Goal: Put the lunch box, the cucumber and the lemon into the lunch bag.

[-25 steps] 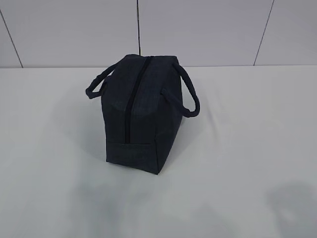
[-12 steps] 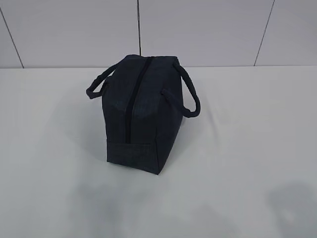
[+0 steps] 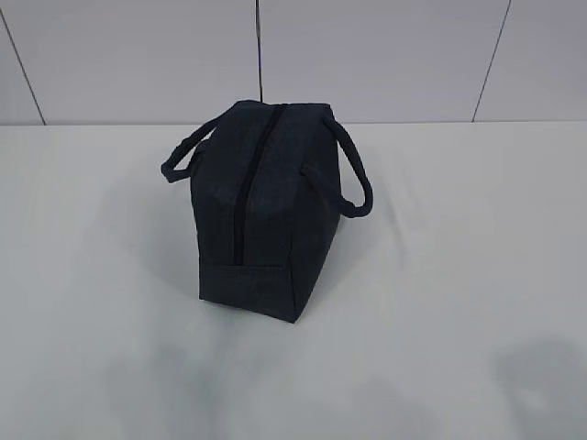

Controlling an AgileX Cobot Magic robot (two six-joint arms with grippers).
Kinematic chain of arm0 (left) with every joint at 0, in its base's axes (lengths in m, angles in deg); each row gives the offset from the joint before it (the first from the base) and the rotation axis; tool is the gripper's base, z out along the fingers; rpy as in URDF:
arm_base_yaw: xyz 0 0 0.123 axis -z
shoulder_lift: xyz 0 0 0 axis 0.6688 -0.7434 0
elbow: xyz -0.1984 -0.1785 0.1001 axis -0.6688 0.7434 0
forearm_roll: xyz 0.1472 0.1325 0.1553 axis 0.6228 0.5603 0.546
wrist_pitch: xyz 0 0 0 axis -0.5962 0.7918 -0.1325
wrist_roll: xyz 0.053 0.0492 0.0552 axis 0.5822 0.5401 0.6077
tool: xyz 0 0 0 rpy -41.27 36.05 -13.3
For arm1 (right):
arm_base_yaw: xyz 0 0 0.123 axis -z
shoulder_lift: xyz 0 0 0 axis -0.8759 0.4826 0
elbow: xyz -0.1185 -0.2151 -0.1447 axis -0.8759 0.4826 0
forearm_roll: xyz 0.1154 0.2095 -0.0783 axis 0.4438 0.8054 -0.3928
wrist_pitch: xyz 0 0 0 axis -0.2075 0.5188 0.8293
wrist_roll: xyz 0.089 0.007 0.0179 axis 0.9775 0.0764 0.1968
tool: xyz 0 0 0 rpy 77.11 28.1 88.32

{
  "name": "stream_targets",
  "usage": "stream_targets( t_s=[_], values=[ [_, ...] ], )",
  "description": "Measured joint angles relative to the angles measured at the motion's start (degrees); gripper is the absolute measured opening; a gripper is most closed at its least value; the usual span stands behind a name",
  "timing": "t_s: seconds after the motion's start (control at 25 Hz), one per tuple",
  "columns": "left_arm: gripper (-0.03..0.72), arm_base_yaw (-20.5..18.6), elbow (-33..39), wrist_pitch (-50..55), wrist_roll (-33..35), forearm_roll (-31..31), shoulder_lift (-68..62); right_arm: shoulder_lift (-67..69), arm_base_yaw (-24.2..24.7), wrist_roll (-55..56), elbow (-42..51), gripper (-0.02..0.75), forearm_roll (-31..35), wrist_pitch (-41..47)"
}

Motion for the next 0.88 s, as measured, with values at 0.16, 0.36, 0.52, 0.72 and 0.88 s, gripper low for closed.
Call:
stream_targets(
  t_s=[0.16,0.36,0.52,0.72,0.88],
  values=[
    [0.369,-6.67,0.0,0.0,0.0,-0.11,0.0,0.0,0.0,0.0,0.0,0.515,0.0,0.0],
    [0.345,-10.31,0.0,0.0,0.0,-0.11,0.0,0.0,0.0,0.0,0.0,0.515,0.0,0.0],
    [0.314,-10.31,0.0,0.0,0.0,-0.11,0.0,0.0,0.0,0.0,0.0,0.515,0.0,0.0],
    [0.274,-10.31,0.0,0.0,0.0,-0.11,0.0,0.0,0.0,0.0,0.0,0.515,0.0,0.0],
    [0.255,-10.31,0.0,0.0,0.0,-0.11,0.0,0.0,0.0,0.0,0.0,0.515,0.0,0.0]
  ],
)
